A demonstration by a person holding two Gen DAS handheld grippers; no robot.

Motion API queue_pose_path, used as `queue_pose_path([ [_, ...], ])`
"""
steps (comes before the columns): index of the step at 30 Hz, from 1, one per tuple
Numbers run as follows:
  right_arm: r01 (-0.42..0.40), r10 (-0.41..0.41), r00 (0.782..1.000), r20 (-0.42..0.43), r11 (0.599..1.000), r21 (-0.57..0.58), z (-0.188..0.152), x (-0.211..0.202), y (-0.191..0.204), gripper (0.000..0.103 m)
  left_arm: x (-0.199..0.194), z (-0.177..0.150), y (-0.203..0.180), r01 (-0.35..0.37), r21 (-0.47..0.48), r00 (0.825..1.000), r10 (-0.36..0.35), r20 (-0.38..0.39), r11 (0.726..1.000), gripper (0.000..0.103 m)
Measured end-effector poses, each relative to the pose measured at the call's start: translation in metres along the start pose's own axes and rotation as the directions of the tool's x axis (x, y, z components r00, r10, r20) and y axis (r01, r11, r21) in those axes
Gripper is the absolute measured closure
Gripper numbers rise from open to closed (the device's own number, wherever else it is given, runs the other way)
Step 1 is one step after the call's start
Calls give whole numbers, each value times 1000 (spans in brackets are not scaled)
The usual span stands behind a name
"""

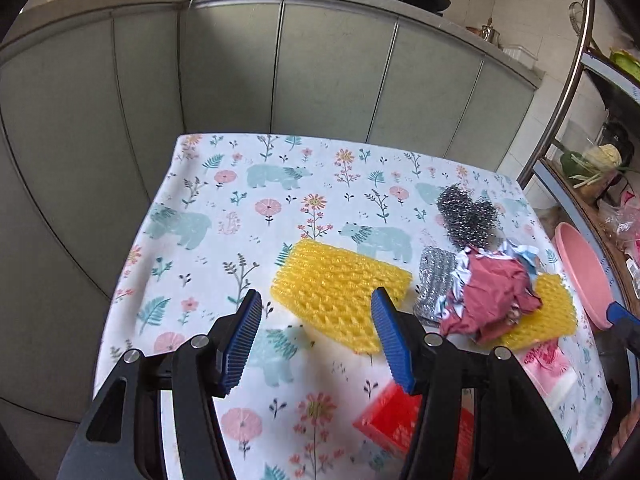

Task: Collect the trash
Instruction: 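Move both open grippers back over the remaining trash on the table, then grasp a yellow foam net with the left gripper while the right gripper grasps another yellow net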

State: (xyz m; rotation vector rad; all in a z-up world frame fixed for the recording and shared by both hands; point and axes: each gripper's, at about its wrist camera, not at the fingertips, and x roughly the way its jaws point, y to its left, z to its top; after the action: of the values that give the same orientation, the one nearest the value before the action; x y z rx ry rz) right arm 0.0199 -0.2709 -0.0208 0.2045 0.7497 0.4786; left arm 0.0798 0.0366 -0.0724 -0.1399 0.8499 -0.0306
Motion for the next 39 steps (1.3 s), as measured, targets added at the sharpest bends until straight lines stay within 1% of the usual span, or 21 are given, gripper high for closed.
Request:
queue_pose_path([
  [4, -19, 18, 1000, -11, 1000, -24, 2, 6, 7, 58, 17, 4, -1, -5, 0, 1000, 5, -22, 1000, 47],
  [5, -20, 20, 1000, -16, 999, -31, 3, 9, 9, 58, 19, 3, -1, -10, 5, 1000, 10, -21, 1000, 49],
  [7, -26, 25, 999, -20, 999, -42, 4, 12, 12, 58, 22, 2, -2, -2, 15, 1000, 3, -23, 1000, 60],
  [9, -34, 32, 999, -24, 998, -52, 6, 15, 15, 58, 23, 2, -3, 14, 18, 1000, -13, -24, 1000, 80],
  [11, -41, 40, 999, -29, 997, -63, 8, 19, 19, 58, 19, 3, -2, 22, 16, 1000, -22, -2, 1000, 91],
  [12, -45, 43, 999, -31, 997, -68, 8, 20, 20, 58, 15, 3, -1, 28, 18, 999, -28, 15, 999, 94],
  [17, -43, 37, 997, -60, 995, -90, 6, 29, 25, 58, -3, 4, -1, 49, 17, 996, -50, 67, 999, 96],
  [20, -36, 29, 996, -79, 995, -95, 4, 35, 25, 58, -19, 7, 1, 79, -2, 992, -78, 102, 997, 96],
  [26, 2, -11, 997, -71, 992, -128, 4, 44, 29, 58, -40, 10, 1, 113, 4, 983, -112, 143, 994, 96],
  [30, 17, -27, 997, -78, 991, -131, 5, 52, 29, 59, -51, 10, 1, 119, 10, 980, -119, 162, 993, 96],
  [31, 18, -29, 997, -78, 991, -132, 5, 53, 29, 67, -53, 10, 1, 120, 10, 979, -120, 167, 993, 96],
  [32, 23, -34, 996, -80, 991, -135, 4, 53, 30, 73, -57, 10, 1, 120, 10, 978, -120, 173, 993, 96],
  [34, 34, -47, 995, -85, 990, -140, 3, 54, 30, 88, -62, 11, 2, 121, 8, 975, -120, 184, 993, 96],
  [36, 33, -45, 995, -92, 991, -133, 2, 53, 28, 93, -68, 12, 1, 121, 9, 973, -120, 195, 993, 96],
  [39, 24, -34, 996, -81, 992, -123, 2, 47, 26, 95, -75, 12, 0, 121, 14, 971, -122, 208, 993, 96],
])
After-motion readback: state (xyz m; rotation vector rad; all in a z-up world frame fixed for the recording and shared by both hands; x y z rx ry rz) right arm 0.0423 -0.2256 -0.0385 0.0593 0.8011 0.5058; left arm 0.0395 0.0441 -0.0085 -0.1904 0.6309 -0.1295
